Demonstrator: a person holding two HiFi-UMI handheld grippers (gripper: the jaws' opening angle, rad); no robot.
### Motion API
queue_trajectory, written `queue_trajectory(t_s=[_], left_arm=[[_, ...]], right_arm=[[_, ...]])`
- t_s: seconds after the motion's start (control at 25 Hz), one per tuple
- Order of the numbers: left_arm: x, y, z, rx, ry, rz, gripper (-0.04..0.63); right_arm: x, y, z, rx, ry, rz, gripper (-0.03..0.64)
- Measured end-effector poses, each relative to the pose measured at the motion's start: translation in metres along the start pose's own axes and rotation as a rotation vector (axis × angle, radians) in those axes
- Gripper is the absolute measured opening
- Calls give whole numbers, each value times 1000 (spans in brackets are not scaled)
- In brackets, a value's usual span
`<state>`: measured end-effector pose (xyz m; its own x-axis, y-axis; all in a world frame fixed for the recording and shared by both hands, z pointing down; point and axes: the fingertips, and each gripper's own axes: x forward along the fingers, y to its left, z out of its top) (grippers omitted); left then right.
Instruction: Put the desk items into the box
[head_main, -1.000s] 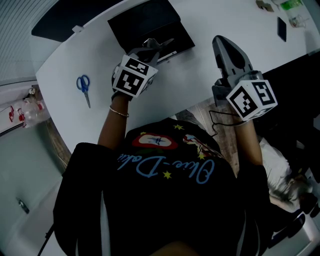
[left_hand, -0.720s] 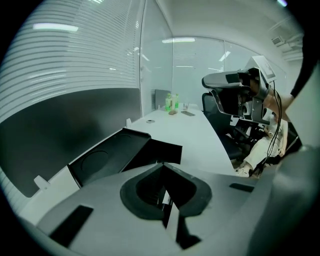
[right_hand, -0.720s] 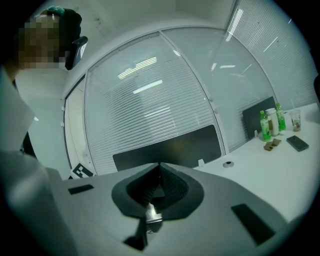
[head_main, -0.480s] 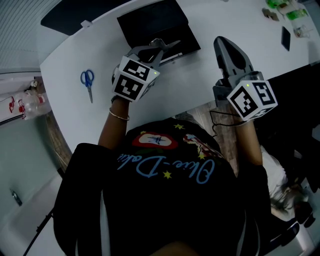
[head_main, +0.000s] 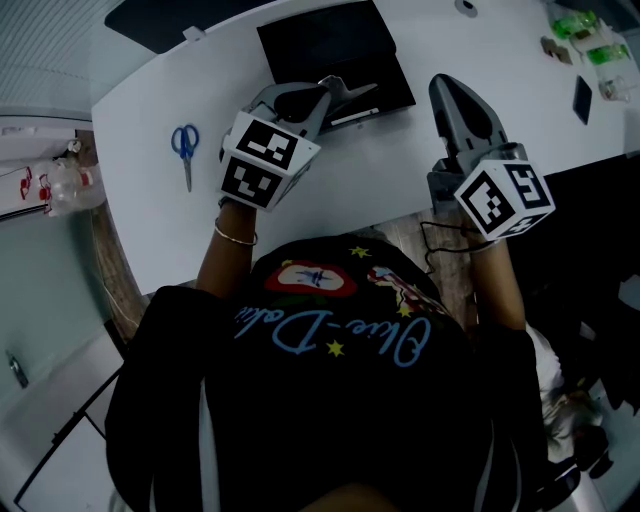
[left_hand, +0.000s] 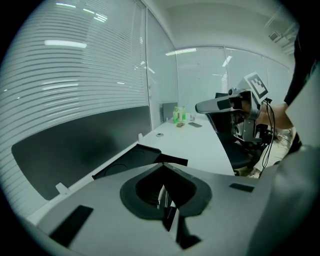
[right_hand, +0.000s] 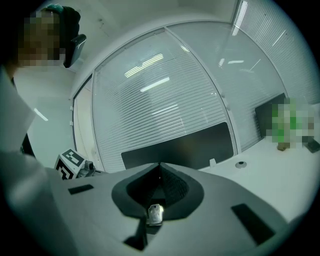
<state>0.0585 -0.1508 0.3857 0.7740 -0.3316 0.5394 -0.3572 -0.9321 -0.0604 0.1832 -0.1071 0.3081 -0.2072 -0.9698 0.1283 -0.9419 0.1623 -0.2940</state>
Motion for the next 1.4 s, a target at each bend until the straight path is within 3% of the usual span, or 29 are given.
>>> queue_trajectory(t_s=[0.48, 0.84, 1.4], left_arm=[[-40, 25, 9, -36, -58, 145, 8], [-83, 51, 1, -122, -107, 282, 8], [-157, 86, -44, -213, -127, 543, 8]], right_arm=[[32, 27, 0, -19, 22, 126, 11], [64, 63, -4, -39, 50, 251, 11], [99, 124, -20, -52, 101, 424, 11]])
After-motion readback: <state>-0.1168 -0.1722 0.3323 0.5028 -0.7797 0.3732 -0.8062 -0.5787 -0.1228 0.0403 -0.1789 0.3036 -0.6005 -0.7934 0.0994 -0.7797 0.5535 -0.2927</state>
